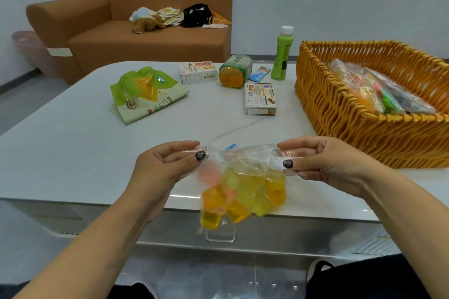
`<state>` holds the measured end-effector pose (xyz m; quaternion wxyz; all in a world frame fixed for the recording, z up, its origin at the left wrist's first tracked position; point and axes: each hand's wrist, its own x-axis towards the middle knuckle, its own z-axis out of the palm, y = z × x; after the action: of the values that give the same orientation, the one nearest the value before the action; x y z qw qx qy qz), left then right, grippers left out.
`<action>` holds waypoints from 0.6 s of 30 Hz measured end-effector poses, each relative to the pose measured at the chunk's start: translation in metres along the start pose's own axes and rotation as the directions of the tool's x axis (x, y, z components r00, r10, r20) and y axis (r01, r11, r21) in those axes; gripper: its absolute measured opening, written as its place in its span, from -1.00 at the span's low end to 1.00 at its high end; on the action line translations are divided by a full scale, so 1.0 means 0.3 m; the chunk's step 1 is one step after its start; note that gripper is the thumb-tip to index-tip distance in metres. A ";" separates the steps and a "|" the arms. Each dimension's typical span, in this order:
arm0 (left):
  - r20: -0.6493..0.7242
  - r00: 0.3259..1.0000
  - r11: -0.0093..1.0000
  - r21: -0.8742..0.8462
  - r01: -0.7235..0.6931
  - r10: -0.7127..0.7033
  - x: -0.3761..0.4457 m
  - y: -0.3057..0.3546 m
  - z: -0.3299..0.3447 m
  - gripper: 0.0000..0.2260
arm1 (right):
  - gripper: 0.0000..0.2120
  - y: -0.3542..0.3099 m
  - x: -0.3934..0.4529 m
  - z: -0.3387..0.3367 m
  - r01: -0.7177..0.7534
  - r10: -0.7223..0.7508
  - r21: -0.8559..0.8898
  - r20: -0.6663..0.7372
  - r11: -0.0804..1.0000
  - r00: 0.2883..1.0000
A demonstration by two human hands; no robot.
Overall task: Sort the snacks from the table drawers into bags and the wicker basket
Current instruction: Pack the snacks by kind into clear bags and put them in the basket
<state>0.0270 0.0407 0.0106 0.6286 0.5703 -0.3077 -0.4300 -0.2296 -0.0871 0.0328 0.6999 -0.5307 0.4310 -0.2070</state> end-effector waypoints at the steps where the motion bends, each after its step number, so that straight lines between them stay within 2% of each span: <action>1: -0.010 1.000 0.998 -0.066 0.018 -0.018 0.011 -0.007 0.010 -0.71 | -0.59 0.006 0.003 0.001 -0.009 0.009 -0.001 0.000 1.000 1.000; 5: -0.049 0.992 0.927 -0.364 0.088 -0.114 0.061 -0.042 0.043 -0.77 | -0.63 0.024 0.018 -0.010 -0.032 0.033 0.028 -0.023 0.999 0.999; 7: -0.040 0.994 0.909 -0.409 0.077 -0.102 0.070 -0.058 0.048 -0.72 | -0.62 0.024 0.021 -0.021 -0.023 0.024 0.049 -0.021 0.999 0.999; 9: -0.015 0.998 0.926 -0.373 0.057 -0.067 0.076 -0.070 0.033 -0.62 | -0.58 0.022 0.023 -0.036 -0.011 0.012 0.070 -0.005 0.997 1.000; 13: 0.072 0.996 0.981 -0.184 0.062 -0.050 0.094 -0.082 -0.021 -0.41 | -0.57 0.026 0.026 -0.065 -0.004 0.003 0.030 0.012 1.000 1.000; 18: 0.065 0.997 0.996 0.070 0.047 -0.052 0.105 -0.086 -0.051 -0.56 | -0.59 0.037 0.029 -0.062 0.039 -0.041 -0.096 -0.019 0.995 0.999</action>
<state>0.0495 0.0200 -0.0206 0.5873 0.5843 -0.3289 -0.4534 -0.2419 -0.1002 0.0179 0.6648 -0.5700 0.4369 -0.2056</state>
